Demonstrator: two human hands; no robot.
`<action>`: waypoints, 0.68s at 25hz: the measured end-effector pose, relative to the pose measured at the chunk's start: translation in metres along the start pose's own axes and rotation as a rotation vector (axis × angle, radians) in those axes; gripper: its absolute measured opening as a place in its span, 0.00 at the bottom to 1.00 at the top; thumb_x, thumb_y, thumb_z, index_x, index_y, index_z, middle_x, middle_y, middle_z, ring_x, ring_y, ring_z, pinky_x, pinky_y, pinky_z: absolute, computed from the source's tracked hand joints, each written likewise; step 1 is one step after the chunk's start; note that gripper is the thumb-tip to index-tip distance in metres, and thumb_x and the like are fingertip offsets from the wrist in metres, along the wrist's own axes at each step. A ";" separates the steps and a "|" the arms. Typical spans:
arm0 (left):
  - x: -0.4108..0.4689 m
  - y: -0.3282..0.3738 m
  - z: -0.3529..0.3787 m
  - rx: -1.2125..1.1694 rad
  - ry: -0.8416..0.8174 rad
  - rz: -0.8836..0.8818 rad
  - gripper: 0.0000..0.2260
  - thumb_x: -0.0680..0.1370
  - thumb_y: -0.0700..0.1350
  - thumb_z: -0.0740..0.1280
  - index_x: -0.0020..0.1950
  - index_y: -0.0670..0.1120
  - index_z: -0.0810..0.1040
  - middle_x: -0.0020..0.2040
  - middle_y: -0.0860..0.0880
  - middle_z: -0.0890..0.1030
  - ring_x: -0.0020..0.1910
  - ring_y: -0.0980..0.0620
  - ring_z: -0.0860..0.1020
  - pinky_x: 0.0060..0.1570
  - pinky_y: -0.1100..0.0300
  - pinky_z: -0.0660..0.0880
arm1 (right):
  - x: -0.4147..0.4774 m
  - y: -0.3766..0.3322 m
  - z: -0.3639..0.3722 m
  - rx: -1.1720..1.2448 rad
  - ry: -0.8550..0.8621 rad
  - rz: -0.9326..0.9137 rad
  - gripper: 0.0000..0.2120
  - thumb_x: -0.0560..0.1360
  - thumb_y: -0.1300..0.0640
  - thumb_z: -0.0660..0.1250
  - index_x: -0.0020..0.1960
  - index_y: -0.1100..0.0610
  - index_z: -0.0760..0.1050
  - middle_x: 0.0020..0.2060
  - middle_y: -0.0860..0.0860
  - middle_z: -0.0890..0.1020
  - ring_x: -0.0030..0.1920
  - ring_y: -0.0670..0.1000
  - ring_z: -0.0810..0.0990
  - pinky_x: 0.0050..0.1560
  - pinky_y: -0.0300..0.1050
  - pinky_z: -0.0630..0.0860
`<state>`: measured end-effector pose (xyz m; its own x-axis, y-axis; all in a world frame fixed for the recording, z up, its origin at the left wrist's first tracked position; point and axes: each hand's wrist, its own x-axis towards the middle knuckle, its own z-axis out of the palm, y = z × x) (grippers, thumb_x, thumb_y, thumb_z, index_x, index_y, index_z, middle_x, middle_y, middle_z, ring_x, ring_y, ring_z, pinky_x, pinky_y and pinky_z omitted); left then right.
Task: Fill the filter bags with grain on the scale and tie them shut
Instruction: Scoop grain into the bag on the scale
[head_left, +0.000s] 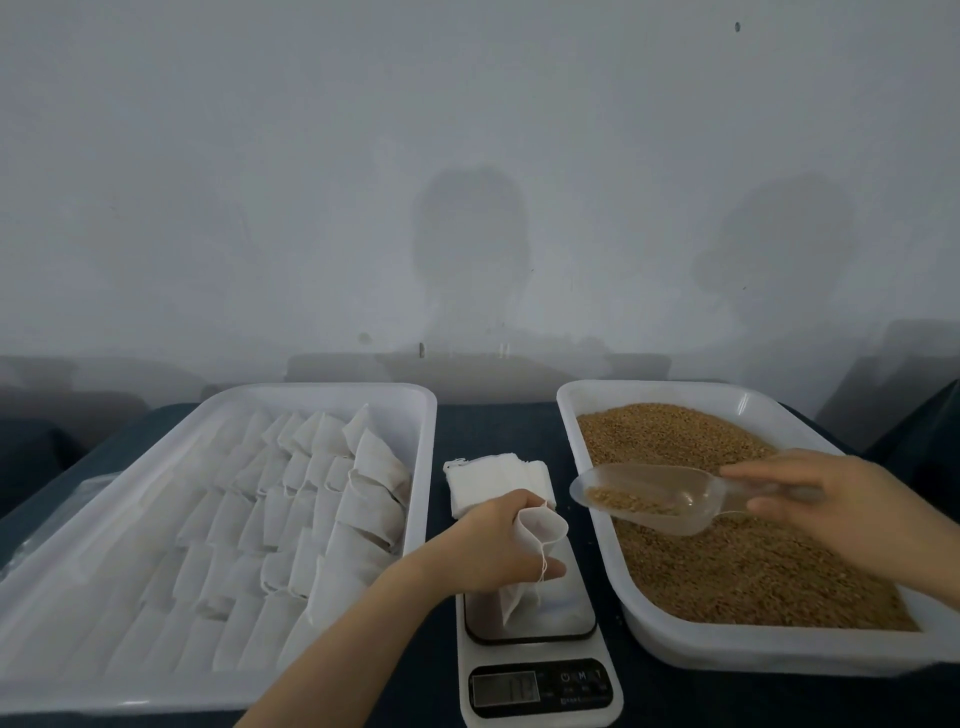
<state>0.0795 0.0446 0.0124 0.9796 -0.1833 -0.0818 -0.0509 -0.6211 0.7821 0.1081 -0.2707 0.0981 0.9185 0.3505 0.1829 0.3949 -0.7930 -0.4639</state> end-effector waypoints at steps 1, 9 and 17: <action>0.000 0.000 0.000 -0.005 -0.002 0.002 0.27 0.71 0.53 0.74 0.66 0.55 0.68 0.56 0.54 0.75 0.52 0.53 0.76 0.51 0.62 0.75 | 0.000 -0.009 0.000 0.000 -0.018 -0.029 0.19 0.69 0.54 0.72 0.50 0.31 0.75 0.43 0.32 0.80 0.46 0.35 0.77 0.40 0.33 0.71; -0.001 -0.001 0.000 -0.055 -0.002 0.054 0.27 0.68 0.56 0.75 0.63 0.56 0.71 0.53 0.59 0.77 0.51 0.57 0.77 0.51 0.64 0.75 | 0.005 -0.050 0.000 -0.107 -0.086 -0.138 0.17 0.70 0.55 0.72 0.53 0.36 0.76 0.44 0.40 0.79 0.46 0.44 0.77 0.49 0.42 0.75; -0.002 -0.001 0.000 -0.027 -0.015 0.046 0.30 0.69 0.56 0.75 0.68 0.55 0.68 0.58 0.56 0.76 0.53 0.55 0.76 0.51 0.64 0.74 | 0.009 -0.054 0.000 -0.239 -0.090 -0.148 0.16 0.71 0.52 0.72 0.55 0.35 0.76 0.43 0.37 0.78 0.45 0.42 0.77 0.48 0.40 0.74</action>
<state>0.0776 0.0461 0.0120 0.9733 -0.2228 -0.0546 -0.0903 -0.5907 0.8018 0.0947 -0.2251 0.1249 0.8498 0.5051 0.1507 0.5270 -0.8213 -0.2187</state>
